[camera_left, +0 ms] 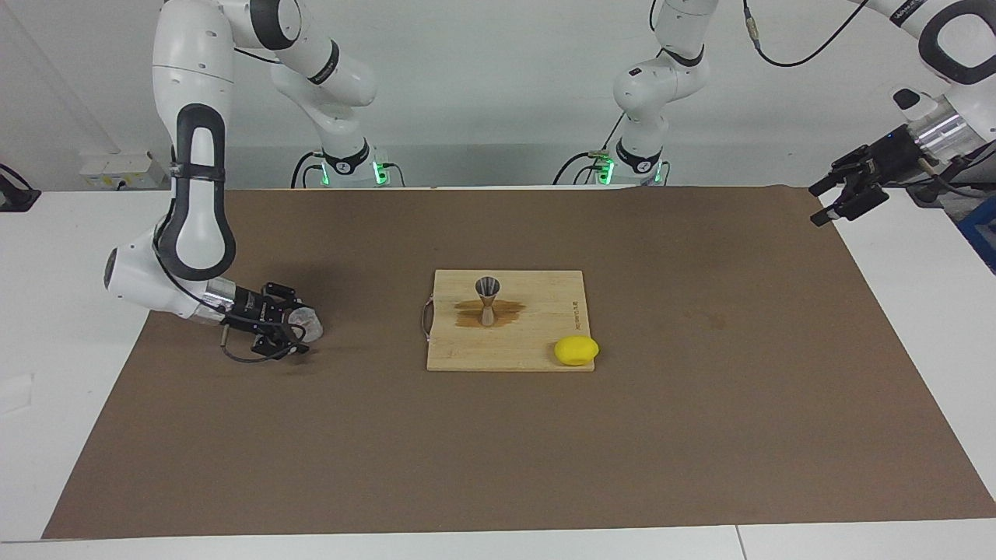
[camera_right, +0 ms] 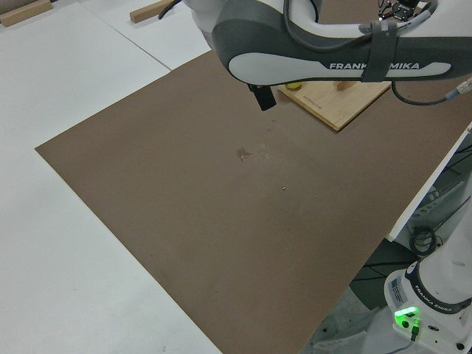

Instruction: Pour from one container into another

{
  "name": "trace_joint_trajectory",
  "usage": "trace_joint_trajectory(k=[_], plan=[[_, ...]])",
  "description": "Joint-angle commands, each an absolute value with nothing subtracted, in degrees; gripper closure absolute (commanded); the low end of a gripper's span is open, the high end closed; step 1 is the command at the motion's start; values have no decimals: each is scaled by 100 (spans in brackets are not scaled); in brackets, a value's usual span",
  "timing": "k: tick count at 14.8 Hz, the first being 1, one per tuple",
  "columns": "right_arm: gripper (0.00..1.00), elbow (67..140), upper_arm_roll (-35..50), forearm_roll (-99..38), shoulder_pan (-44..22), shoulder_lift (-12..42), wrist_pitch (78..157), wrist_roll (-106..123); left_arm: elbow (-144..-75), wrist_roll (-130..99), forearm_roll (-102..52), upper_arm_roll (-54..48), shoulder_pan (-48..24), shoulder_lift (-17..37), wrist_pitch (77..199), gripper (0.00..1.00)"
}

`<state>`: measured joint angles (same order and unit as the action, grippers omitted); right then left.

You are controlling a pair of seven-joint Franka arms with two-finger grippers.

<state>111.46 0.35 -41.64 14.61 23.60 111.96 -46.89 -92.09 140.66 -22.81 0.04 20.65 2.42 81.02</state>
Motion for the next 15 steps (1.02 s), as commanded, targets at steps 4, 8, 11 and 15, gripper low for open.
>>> trace_joint_trajectory(k=[4, 8, 11, 15], plan=[[100, 11320, 70, -4509, 1512, 2084, 11118, -4807, -8965, 11633, -2092, -26, 1680, 79, 7945, 0], [100, 11355, 62, -4491, 1143, 1452, 11057, -5464, -8868, 9673, -1916, -18, 1135, 70, 8051, 0], [100, 11303, 53, -4439, 486, 1161, 11135, -6509, -8851, 8117, -1566, -26, 600, -79, 8077, 0], [100, 10961, 26, -4185, -437, 1151, 11495, -7924, -8851, 5204, -1116, -26, 132, -167, 8191, 0]])
